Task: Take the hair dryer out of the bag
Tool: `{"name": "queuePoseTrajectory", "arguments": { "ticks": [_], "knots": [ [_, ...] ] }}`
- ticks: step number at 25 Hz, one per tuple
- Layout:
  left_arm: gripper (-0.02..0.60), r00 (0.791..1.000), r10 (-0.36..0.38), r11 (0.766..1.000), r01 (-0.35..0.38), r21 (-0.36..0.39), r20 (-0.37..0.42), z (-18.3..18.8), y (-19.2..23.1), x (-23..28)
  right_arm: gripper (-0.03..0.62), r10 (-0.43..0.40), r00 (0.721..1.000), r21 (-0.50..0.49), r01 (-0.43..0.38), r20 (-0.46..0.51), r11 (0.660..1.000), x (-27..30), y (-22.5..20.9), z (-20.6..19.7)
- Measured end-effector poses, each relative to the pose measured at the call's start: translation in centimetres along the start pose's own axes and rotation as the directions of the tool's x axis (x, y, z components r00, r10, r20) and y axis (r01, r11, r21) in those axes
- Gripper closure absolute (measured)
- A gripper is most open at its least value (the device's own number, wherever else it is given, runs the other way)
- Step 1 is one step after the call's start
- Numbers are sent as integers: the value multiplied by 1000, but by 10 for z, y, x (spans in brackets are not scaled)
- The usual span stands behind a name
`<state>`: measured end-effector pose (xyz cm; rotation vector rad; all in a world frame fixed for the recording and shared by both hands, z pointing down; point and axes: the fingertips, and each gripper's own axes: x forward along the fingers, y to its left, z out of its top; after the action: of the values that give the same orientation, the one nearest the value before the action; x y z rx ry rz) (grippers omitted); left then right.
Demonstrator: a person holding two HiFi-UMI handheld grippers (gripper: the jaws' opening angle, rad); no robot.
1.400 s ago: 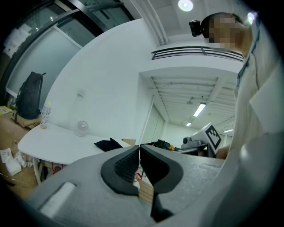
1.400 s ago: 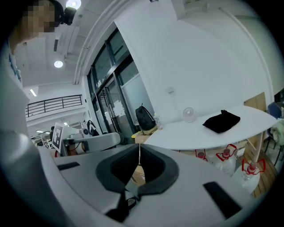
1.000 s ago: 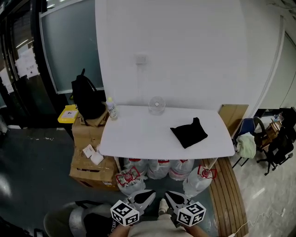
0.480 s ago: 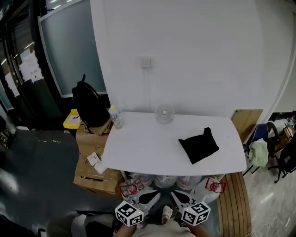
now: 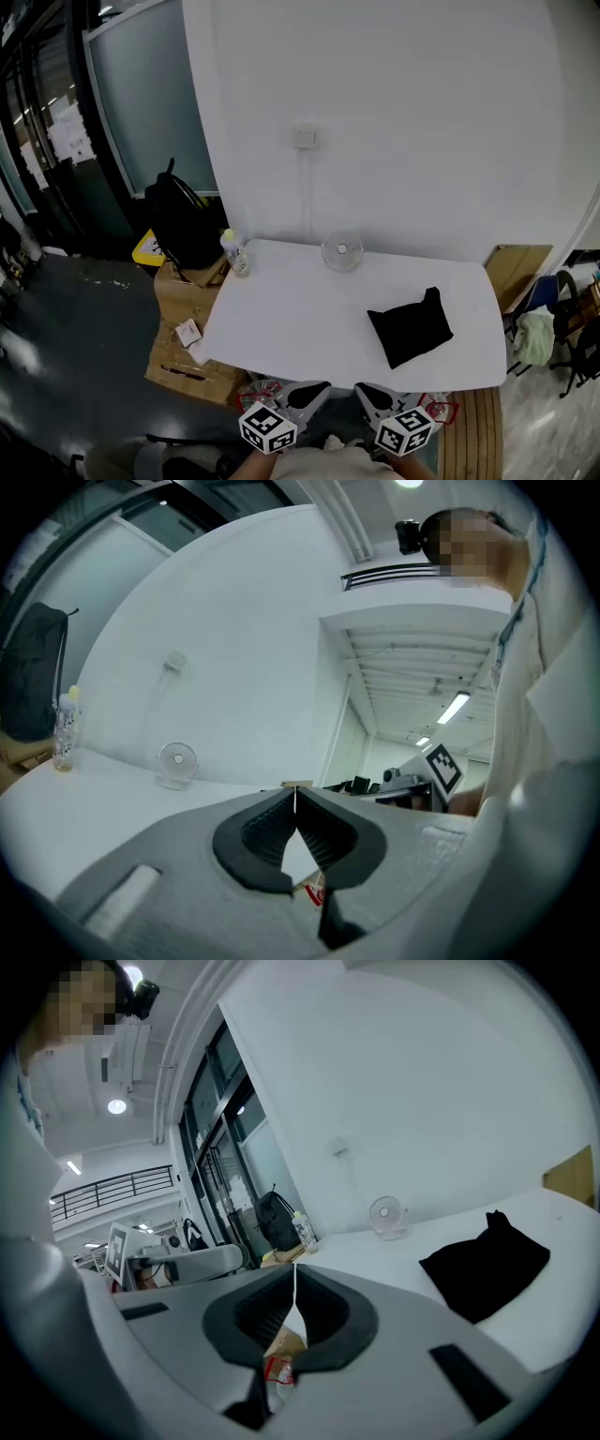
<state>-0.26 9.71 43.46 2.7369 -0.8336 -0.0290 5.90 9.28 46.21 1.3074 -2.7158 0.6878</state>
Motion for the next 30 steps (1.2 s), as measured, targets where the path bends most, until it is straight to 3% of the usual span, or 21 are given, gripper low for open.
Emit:
{"name": "queuePoseTrajectory", "arguments": {
  "ticks": [9, 20, 30],
  "knots": [
    [570, 999, 21, 1000, -21, -4, -28, 3, 33, 39, 576, -15, 1000, 35, 16, -20, 999, 26, -51, 14],
    [569, 997, -37, 999, 38, 17, -67, 16, 71, 61, 576, -68, 997, 34, 70, -34, 997, 53, -70, 22],
    [570, 991, -69, 998, 67, -21, -116, -5, 82, 76, 576, -147, 985, 5, 148, -87, 989, 55, -100, 8]
  ]
}}
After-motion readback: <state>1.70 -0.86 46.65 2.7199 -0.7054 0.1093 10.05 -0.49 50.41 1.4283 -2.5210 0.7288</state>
